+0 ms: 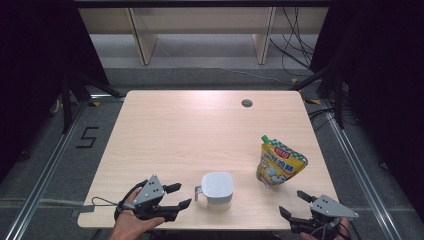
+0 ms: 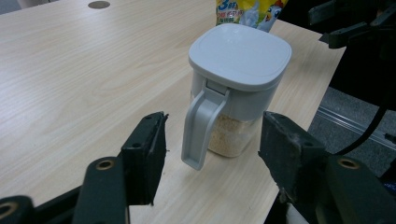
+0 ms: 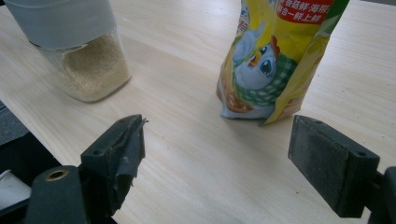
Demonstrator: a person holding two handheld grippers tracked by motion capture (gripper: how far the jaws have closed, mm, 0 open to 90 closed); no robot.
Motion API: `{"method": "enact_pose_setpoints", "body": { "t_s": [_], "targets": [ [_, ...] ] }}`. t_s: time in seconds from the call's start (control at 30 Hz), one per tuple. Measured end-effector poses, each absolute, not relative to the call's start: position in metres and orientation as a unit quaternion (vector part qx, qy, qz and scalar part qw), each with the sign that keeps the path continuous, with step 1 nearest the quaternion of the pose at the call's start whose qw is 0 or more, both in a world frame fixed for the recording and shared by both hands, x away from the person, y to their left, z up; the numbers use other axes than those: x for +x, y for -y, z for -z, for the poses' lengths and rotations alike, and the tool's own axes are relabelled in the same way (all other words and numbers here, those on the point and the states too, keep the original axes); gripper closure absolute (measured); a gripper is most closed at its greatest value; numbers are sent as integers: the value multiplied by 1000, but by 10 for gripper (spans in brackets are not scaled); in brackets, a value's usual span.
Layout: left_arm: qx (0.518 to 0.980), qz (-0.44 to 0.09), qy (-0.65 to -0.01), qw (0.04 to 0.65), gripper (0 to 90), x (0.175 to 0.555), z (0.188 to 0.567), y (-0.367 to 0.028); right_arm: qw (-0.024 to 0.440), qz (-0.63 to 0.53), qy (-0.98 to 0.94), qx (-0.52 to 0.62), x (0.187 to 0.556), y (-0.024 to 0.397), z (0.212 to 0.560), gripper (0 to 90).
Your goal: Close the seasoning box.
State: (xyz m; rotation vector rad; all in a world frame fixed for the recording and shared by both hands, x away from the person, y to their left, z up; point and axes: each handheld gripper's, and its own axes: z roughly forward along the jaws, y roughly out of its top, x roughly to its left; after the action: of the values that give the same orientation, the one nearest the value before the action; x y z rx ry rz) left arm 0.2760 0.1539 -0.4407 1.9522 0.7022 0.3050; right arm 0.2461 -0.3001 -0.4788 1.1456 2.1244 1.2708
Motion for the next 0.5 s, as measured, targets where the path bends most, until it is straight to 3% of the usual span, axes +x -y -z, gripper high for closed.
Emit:
{"method": "enact_pose_setpoints", "body": {
  "t_s": [0.2,0.5],
  "targets": [
    [805,-119,-299,498,375,270,448,-160,221,-454,-767,396,249,302,479,197],
    [820,-129,-298,471,351,258,462,-166,209,-459,-768,395,248,300,479,197]
  ]
}}
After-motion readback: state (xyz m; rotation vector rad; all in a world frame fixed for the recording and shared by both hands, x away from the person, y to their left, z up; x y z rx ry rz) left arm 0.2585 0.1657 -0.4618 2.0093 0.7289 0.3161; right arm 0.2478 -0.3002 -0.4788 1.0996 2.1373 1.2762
